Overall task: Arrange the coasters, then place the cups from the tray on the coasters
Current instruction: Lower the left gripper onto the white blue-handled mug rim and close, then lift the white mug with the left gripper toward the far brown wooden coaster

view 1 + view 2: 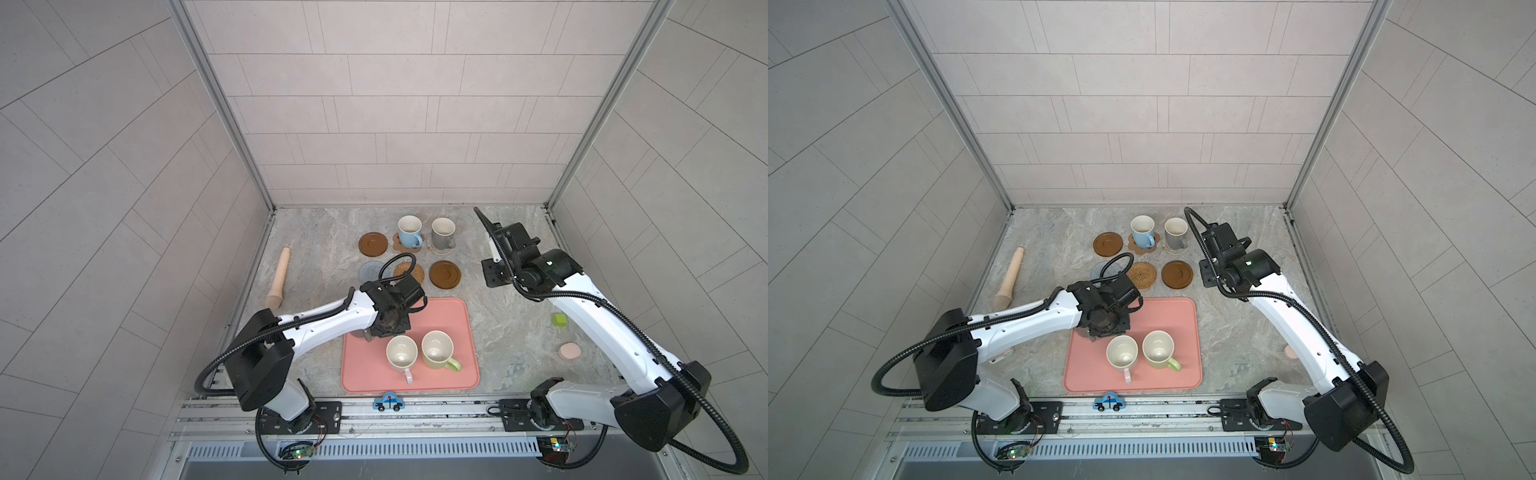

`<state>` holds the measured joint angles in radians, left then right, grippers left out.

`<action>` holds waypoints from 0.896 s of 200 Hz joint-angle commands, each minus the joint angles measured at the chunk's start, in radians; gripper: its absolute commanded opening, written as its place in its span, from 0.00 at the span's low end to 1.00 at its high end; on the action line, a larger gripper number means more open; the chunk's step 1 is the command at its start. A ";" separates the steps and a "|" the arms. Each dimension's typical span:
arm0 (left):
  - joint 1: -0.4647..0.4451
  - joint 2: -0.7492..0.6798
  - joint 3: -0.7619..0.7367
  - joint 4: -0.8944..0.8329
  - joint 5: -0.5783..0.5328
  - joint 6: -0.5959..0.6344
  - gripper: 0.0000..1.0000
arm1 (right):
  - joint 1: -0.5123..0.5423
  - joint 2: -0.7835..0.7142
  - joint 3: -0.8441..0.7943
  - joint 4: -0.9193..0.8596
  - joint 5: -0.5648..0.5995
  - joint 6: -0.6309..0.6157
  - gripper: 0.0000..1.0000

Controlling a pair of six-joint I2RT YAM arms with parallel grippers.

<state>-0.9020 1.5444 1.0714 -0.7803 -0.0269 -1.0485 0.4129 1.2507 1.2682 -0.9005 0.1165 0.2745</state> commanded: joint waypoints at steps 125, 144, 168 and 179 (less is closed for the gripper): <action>-0.004 -0.043 -0.036 0.010 -0.060 0.005 0.12 | -0.004 -0.034 -0.005 -0.010 0.024 0.026 0.51; -0.005 -0.052 -0.034 0.010 -0.069 0.005 0.11 | -0.004 -0.034 -0.006 -0.010 0.023 0.026 0.51; -0.004 -0.061 -0.030 0.008 -0.079 0.008 0.11 | -0.004 -0.037 -0.003 -0.011 0.024 0.027 0.51; -0.005 -0.064 -0.027 0.007 -0.082 0.008 0.11 | -0.004 -0.037 -0.004 -0.011 0.025 0.027 0.51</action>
<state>-0.9020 1.5215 1.0447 -0.7723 -0.0574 -1.0389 0.4129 1.2373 1.2682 -0.9012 0.1211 0.2897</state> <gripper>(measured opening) 0.160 0.511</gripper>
